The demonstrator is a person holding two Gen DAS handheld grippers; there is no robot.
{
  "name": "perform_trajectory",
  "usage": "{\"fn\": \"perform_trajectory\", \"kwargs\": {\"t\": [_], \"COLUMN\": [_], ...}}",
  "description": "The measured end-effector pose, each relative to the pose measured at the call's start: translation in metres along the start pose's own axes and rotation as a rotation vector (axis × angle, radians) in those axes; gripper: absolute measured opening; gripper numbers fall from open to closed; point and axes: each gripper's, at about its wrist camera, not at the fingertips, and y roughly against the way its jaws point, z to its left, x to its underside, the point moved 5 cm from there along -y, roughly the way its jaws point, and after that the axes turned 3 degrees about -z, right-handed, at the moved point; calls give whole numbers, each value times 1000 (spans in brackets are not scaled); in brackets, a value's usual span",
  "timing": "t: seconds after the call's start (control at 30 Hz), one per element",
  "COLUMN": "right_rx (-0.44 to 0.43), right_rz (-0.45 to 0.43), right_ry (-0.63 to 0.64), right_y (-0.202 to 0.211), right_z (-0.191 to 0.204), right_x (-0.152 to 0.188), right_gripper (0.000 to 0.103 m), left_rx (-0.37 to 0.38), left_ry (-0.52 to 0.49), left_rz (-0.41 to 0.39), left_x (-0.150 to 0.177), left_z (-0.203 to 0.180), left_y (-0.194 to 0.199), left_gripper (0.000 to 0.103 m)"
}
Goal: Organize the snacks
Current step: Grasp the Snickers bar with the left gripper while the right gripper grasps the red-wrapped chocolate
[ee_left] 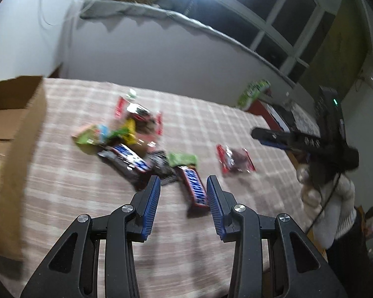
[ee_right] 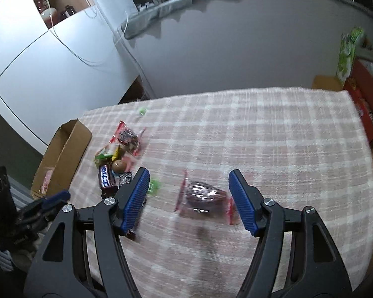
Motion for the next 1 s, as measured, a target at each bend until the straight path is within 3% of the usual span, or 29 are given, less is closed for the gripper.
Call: {"fn": "perform_trajectory", "kwargs": {"t": [0.3, 0.6, 0.8, 1.0], "right_rx": [-99, -111, -64, 88], "right_rz": [119, 207, 222, 193], "right_ry": [-2, 37, 97, 210], "right_y": [-42, -56, -49, -53], "right_z": [-13, -13, -6, 3], "right_x": [-5, 9, 29, 42], "right_gripper": [69, 69, 69, 68], "left_rx": [18, -1, -29, -90], "left_ry": [-15, -48, -69, -108], "left_rz": [86, 134, 134, 123], "left_x": [15, 21, 18, 17], "left_z": [-17, -22, -22, -20], "left_y": [-26, -51, -63, -72], "left_gripper": [43, 43, 43, 43]}}
